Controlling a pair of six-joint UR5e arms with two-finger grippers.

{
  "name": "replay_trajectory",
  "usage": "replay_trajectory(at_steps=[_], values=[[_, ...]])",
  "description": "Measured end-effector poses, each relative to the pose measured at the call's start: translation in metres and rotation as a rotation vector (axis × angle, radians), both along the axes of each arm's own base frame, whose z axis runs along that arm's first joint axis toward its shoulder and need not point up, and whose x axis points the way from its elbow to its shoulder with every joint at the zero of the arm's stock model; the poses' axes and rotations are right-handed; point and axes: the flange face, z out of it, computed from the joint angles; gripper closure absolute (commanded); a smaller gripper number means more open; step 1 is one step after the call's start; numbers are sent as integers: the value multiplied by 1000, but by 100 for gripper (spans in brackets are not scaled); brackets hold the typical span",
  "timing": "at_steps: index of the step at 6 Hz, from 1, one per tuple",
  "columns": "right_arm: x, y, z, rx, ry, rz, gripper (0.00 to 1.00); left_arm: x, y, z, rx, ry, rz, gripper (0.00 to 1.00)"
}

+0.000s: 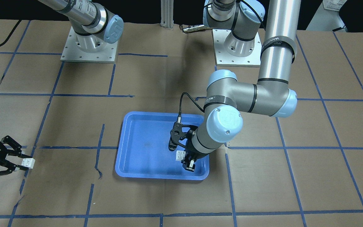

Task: Assemble white blocks and place on blue tray

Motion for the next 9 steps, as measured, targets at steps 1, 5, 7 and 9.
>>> replay_trajectory(at_steps=[1,5,7,9], values=[[8,6,18,-1,-35,1,87,-4,14,-9,16,-14,-7,81],[83,67,31,15,-120,68,86,-7,46,-47,-6,-27,68,2],[111,94,24,17,-168,58,86,-9,44,-39,-22,-23,67,2],[142,99,19,21,-171,91,86,-3,45,21,-8,-30,86,2]])
